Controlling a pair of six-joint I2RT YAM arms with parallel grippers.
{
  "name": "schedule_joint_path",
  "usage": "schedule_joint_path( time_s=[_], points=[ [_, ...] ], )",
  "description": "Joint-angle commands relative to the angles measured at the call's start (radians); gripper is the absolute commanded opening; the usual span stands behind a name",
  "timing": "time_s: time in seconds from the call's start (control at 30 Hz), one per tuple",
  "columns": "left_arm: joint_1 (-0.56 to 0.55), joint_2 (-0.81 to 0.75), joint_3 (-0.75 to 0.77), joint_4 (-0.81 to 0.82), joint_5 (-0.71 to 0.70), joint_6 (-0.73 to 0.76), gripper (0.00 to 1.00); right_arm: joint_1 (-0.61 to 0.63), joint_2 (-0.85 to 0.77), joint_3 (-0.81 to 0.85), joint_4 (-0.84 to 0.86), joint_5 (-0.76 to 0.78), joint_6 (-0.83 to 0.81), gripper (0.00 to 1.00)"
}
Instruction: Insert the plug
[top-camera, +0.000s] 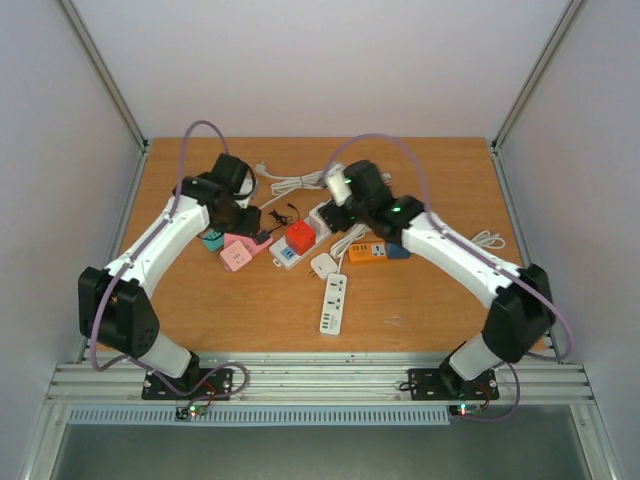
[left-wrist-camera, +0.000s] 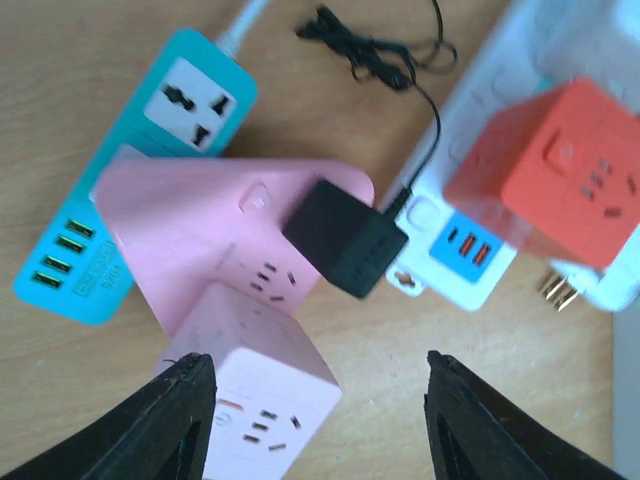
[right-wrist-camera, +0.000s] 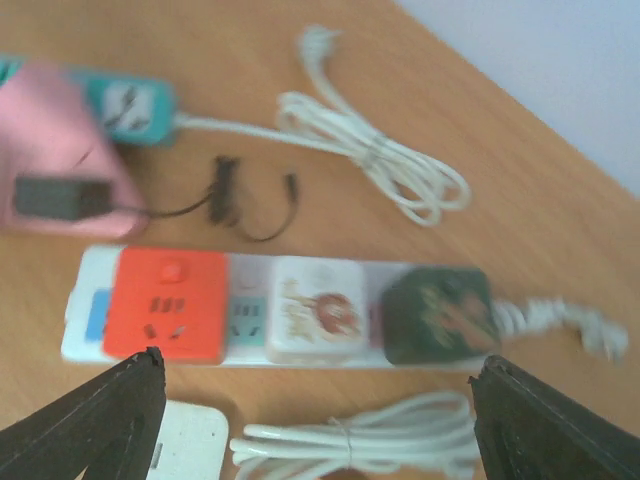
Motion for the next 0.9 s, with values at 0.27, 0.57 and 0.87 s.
schedule_joint_path(
  time_s=[0.27,0.57,0.87],
  points=[
    [-0.206,0.068,-0.082,0.122,-0.303,0.305,0.61,-0.211,-0.239,-0.243,0.098,-0.219,0.78,0.85],
    [-0.247,0.196,-0.059,0.166,-0.384,0.366,0.58,-0.24,-0.26,-0.265,0.092,-0.242,0.783,0.84],
    [-0.265,0.272,-0.046,0.186,-0.469,0.383,0.41,-0.244,-0.239,-0.276,0.088,-0.225,0.752,0.84]
  ],
)
